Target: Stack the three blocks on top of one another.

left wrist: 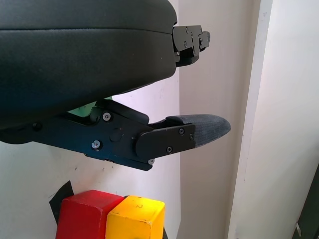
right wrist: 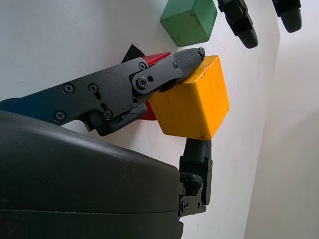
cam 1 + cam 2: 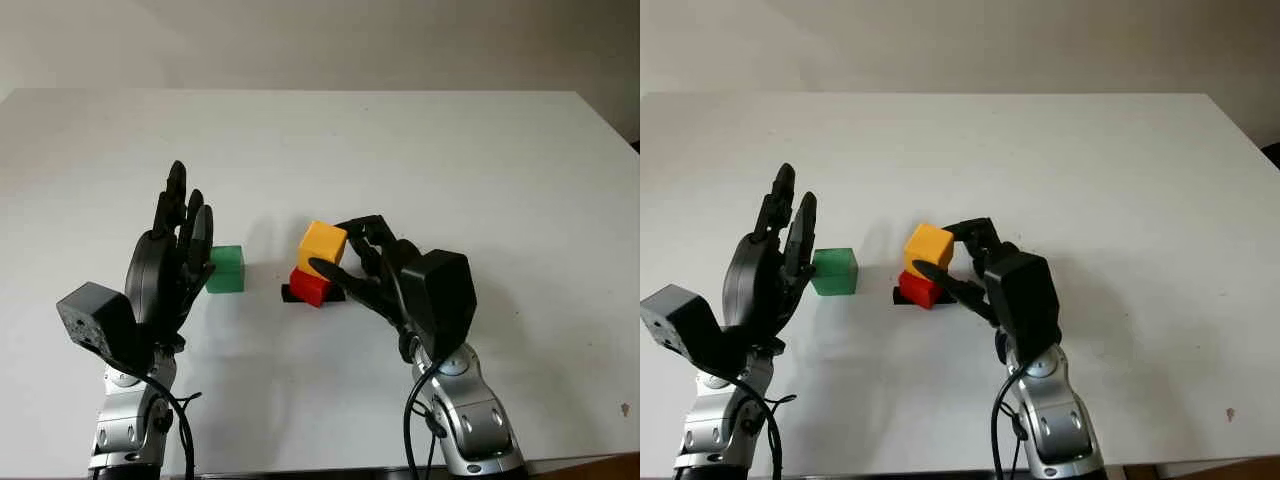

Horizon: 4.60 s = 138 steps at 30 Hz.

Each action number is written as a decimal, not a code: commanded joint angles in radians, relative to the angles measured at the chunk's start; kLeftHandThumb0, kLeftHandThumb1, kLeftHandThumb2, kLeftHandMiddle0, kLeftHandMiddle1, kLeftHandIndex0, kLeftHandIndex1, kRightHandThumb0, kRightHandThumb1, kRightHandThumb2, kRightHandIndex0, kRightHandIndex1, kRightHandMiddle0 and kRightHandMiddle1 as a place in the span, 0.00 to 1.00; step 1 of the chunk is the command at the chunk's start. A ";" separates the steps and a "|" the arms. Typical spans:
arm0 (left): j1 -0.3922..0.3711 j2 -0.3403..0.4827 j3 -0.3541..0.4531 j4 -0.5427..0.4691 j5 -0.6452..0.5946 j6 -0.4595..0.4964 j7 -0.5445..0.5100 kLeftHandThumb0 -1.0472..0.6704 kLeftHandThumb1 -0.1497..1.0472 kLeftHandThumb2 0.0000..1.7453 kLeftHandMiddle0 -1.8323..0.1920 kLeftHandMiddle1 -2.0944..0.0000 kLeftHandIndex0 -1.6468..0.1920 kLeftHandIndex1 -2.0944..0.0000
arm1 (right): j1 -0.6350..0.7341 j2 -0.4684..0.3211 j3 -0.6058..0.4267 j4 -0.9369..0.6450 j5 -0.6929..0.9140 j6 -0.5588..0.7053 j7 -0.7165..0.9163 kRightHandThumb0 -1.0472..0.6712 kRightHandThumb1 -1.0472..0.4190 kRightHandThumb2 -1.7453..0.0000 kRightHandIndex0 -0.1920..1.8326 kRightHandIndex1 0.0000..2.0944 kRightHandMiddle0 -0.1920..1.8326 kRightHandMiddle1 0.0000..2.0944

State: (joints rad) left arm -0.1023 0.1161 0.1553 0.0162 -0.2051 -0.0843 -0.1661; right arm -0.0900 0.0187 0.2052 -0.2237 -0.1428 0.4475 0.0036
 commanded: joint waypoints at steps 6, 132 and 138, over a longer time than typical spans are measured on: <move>0.013 -0.001 0.001 -0.017 -0.001 0.004 0.001 0.24 1.00 0.31 0.95 0.98 0.96 0.98 | 0.022 0.003 0.018 -0.021 -0.012 -0.011 0.001 0.33 0.00 0.96 0.18 0.02 0.14 0.80; -0.168 0.599 -0.286 0.129 0.900 -0.131 0.054 0.21 0.94 0.03 0.86 0.97 0.71 0.68 | 0.176 -0.078 -0.226 -0.058 0.135 -0.274 0.007 0.19 0.00 0.69 0.01 0.03 0.04 0.03; -0.172 0.602 -0.288 0.171 0.917 -0.184 0.136 0.33 1.00 0.07 0.80 0.97 0.75 0.44 | 0.173 -0.075 -0.229 -0.057 0.133 -0.272 0.004 0.20 0.00 0.70 0.02 0.03 0.05 0.03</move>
State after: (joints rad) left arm -0.2597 0.7151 -0.1248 0.1786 0.7086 -0.2564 -0.0457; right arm 0.0843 -0.0520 -0.0188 -0.2525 -0.0057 0.1712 0.0100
